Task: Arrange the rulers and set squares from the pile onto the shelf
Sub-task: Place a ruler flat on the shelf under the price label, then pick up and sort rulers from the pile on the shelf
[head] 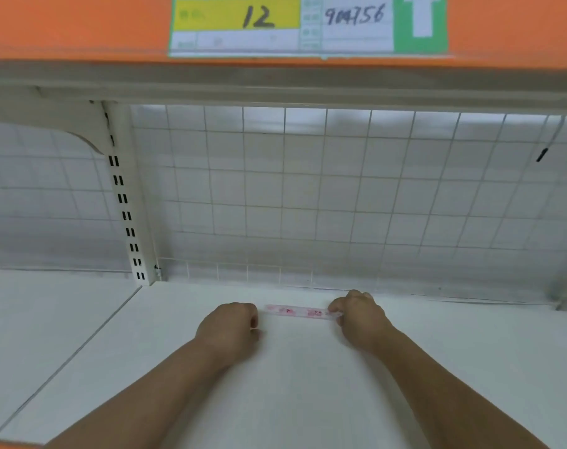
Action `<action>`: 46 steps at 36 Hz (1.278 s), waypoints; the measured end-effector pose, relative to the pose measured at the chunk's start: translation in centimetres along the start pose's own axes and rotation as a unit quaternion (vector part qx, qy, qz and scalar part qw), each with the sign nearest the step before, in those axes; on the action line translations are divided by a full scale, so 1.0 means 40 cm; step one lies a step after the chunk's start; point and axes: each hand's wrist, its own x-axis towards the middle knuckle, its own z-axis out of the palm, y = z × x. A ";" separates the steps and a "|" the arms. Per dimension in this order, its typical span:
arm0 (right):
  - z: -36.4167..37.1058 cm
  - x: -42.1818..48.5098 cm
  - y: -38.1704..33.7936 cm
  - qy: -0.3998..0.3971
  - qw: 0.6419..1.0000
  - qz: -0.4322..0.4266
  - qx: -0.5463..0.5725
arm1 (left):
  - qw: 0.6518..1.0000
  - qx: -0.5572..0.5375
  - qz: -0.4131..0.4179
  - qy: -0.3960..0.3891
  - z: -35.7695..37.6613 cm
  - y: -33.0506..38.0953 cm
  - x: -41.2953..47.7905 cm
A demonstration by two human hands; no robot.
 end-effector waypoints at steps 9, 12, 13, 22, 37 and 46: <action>0.015 -0.010 0.001 0.000 0.999 -0.038 -0.035 | 1.000 0.000 0.016 0.007 0.000 0.018 -0.006; 0.018 -0.012 0.000 -0.001 0.998 -0.046 -0.041 | 1.000 -0.002 0.014 0.010 0.001 0.016 -0.011; 0.019 -0.014 -0.001 -0.002 0.998 -0.048 -0.042 | 1.000 -0.001 0.014 0.011 0.000 0.016 -0.014; -0.002 -0.045 -0.052 0.041 0.998 -0.044 -0.006 | 1.000 -0.001 -0.008 0.018 -0.011 0.009 -0.040; -0.032 -0.093 -0.372 0.096 0.975 -0.192 0.062 | 0.995 -0.012 -0.091 0.049 -0.089 -0.137 -0.176; 0.004 -0.132 -0.676 0.074 0.962 -0.261 0.036 | 0.984 -0.001 -0.156 0.089 -0.195 -0.392 -0.359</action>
